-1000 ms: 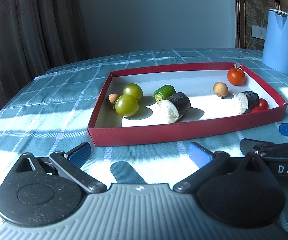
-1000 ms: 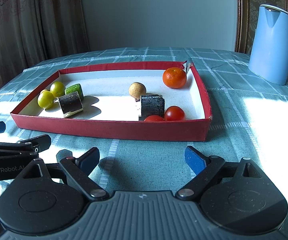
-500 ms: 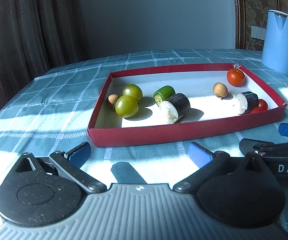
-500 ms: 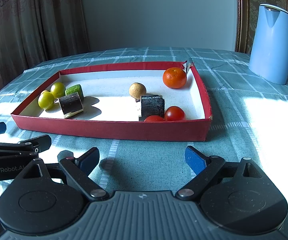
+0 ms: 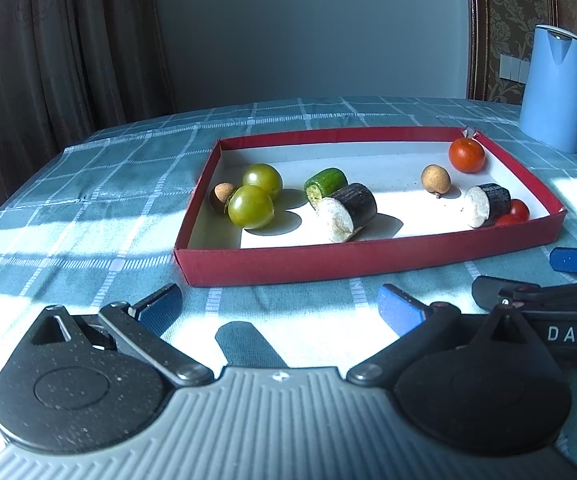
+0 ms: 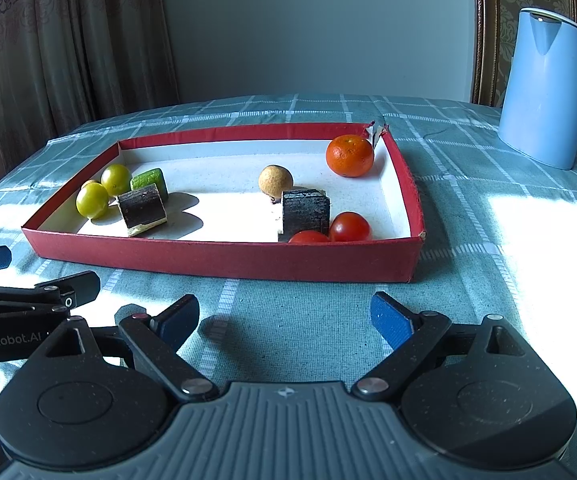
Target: Organize fruits
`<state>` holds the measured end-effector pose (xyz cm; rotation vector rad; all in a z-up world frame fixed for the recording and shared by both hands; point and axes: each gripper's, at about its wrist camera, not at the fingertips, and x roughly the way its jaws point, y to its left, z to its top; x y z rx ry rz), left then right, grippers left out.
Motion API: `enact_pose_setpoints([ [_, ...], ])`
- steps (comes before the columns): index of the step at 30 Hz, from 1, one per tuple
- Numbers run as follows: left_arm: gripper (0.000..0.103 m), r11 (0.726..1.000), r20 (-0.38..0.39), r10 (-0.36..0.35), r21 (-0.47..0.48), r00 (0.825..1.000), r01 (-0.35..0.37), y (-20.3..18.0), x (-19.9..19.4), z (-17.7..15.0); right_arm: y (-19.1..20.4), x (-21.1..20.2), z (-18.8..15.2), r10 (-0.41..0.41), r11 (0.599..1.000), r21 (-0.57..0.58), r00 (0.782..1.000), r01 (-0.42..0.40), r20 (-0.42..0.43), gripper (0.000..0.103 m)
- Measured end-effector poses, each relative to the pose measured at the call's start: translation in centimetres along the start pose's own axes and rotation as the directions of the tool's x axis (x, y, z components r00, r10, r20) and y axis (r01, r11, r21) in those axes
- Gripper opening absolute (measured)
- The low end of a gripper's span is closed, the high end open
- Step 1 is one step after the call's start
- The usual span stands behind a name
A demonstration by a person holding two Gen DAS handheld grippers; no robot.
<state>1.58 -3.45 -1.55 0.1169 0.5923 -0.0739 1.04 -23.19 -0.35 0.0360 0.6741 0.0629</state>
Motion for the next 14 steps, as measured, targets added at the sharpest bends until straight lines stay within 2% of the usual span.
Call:
enact_pose_setpoints([
  [10, 0.103, 1.0, 0.005, -0.005, 0.012, 1.0, 0.005, -0.08, -0.08, -0.07, 0.05, 0.0, 0.02, -0.001, 1.0, -0.003, 1.0, 0.001, -0.001, 0.093],
  [14, 0.103, 0.999, -0.011, -0.019, 0.026, 1.0, 0.019, -0.25, -0.04, -0.23, 0.39, -0.34, -0.31, -0.03, 0.999, -0.036, 1.0, 0.03, -0.009, 0.093],
])
